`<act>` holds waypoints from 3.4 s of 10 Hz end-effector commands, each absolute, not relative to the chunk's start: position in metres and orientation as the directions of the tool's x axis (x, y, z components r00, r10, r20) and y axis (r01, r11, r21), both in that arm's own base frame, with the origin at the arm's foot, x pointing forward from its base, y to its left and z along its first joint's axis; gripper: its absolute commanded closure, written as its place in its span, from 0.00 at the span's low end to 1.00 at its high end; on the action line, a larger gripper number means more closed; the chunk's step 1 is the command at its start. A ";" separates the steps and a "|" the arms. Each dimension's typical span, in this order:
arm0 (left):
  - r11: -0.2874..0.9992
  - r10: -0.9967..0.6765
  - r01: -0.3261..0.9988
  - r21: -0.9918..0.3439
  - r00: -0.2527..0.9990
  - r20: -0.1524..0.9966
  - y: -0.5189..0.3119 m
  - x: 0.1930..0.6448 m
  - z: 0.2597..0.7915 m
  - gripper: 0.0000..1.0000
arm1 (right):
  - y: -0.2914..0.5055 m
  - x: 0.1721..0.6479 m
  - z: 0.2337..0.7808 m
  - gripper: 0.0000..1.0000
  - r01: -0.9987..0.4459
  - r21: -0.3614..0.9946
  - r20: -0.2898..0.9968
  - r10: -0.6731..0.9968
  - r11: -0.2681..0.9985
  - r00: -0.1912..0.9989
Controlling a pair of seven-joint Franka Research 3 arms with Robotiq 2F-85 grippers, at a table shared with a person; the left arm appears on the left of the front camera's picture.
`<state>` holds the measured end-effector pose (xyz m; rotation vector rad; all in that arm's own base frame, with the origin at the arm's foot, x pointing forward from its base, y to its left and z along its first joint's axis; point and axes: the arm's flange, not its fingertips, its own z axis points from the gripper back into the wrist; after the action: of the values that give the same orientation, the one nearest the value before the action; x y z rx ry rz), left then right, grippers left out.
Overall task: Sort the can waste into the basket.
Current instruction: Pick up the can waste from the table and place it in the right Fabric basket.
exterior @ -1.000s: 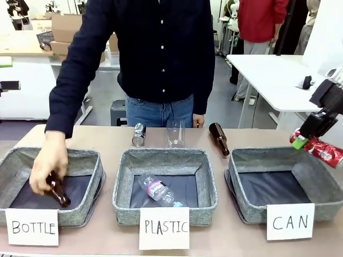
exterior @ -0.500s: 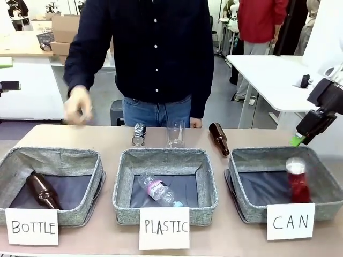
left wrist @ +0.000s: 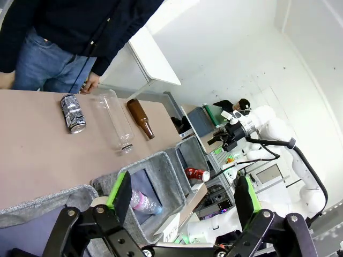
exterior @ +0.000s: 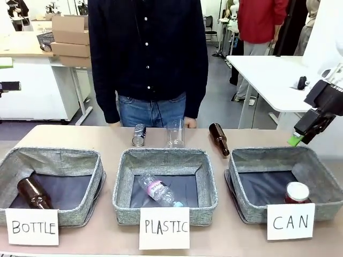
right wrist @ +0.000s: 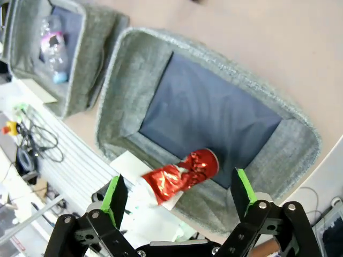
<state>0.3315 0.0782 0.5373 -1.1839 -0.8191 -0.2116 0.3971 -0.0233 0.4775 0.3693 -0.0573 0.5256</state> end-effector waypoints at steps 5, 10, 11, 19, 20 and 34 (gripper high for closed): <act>0.387 0.268 0.572 -0.723 0.681 0.682 0.077 0.333 0.537 0.00 | -0.035 0.407 0.533 0.00 -0.278 0.949 0.262 0.118 0.151 0.958; 0.387 0.268 0.572 -0.723 0.681 0.682 0.077 0.333 0.537 0.00 | -0.044 0.398 0.547 0.00 -0.352 0.897 0.296 0.227 0.270 0.928; 0.387 0.268 0.572 -0.723 0.681 0.682 0.077 0.333 0.537 0.00 | -0.044 0.398 0.547 0.00 -0.352 0.897 0.296 0.227 0.270 0.928; 0.387 0.268 0.572 -0.723 0.681 0.682 0.077 0.333 0.537 0.00 | -0.044 0.398 0.547 0.00 -0.352 0.897 0.296 0.227 0.270 0.928; 0.387 0.268 0.572 -0.723 0.681 0.682 0.077 0.333 0.537 0.00 | -0.044 0.398 0.547 0.00 -0.352 0.897 0.296 0.227 0.270 0.928; 0.839 -0.107 0.322 -0.440 0.888 0.447 -0.055 0.504 0.482 0.00 | -0.044 0.398 0.547 0.00 -0.352 0.897 0.296 0.227 0.270 0.928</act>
<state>0.5093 -0.0523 0.4867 -0.5582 -0.4175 -0.2202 0.3995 -0.0442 0.5490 1.2511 -0.0915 0.3707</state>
